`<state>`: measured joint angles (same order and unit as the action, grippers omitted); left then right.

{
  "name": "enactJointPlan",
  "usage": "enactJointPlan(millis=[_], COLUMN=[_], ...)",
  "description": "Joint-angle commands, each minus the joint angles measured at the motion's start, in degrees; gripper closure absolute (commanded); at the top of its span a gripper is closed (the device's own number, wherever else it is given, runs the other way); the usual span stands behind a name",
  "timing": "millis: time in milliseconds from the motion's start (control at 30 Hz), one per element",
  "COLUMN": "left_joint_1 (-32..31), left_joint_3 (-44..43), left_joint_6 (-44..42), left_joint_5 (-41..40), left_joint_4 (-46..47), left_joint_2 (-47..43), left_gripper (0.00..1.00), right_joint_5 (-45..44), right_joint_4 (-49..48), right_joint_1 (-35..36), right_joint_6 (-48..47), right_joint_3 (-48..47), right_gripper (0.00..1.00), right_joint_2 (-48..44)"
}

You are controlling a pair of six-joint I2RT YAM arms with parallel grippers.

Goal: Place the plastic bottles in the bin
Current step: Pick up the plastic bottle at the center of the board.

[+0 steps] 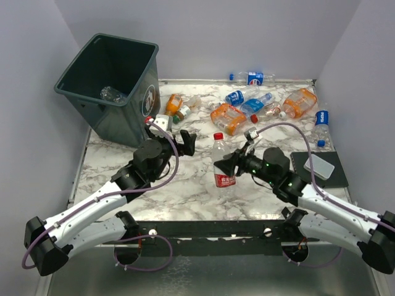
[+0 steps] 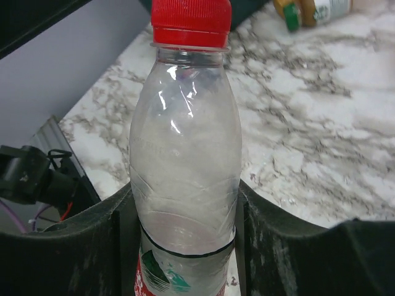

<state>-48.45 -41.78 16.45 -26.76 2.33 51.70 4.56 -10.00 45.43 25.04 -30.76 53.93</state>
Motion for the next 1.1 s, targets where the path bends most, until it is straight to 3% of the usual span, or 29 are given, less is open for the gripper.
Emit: enactJointPlan(millis=[0,267,500,733,867,1067], left_joint_1=[0.0,0.1,0.0,-0.1,0.0,0.0], left_joint_3=[-3.5,-13.8,-16.4,-15.6,-15.3,-14.9], left_joint_6=[6.2,12.5,17.6,18.5,18.3,17.5], left_joint_5=[12.1,41.5,50.9,51.1,50.6,49.9], left_joint_4=[10.4,13.2,13.6,11.6,11.5,10.9], left_joint_2=[-1.5,9.1,16.3,18.2,17.8,17.5], left_gripper=[0.01,0.01,0.02,0.22,0.46,0.69], right_joint_5=[8.3,12.2,11.3,9.2,8.7,8.5], right_joint_4=[-7.2,-10.1,-9.9,-8.5,-8.5,-7.1], right_joint_1=[0.3,0.3,0.3,0.3,0.3,0.3], right_joint_6=[-7.7,-7.5,-8.3,-8.7,-8.1,-8.2], right_joint_3=[3.4,5.1,5.6,5.7,6.0,5.5], right_gripper=[0.5,0.5,0.51,0.51,0.51,0.48], right_joint_2=[-6.5,-10.6,-12.4,-13.9,-14.1,-14.2])
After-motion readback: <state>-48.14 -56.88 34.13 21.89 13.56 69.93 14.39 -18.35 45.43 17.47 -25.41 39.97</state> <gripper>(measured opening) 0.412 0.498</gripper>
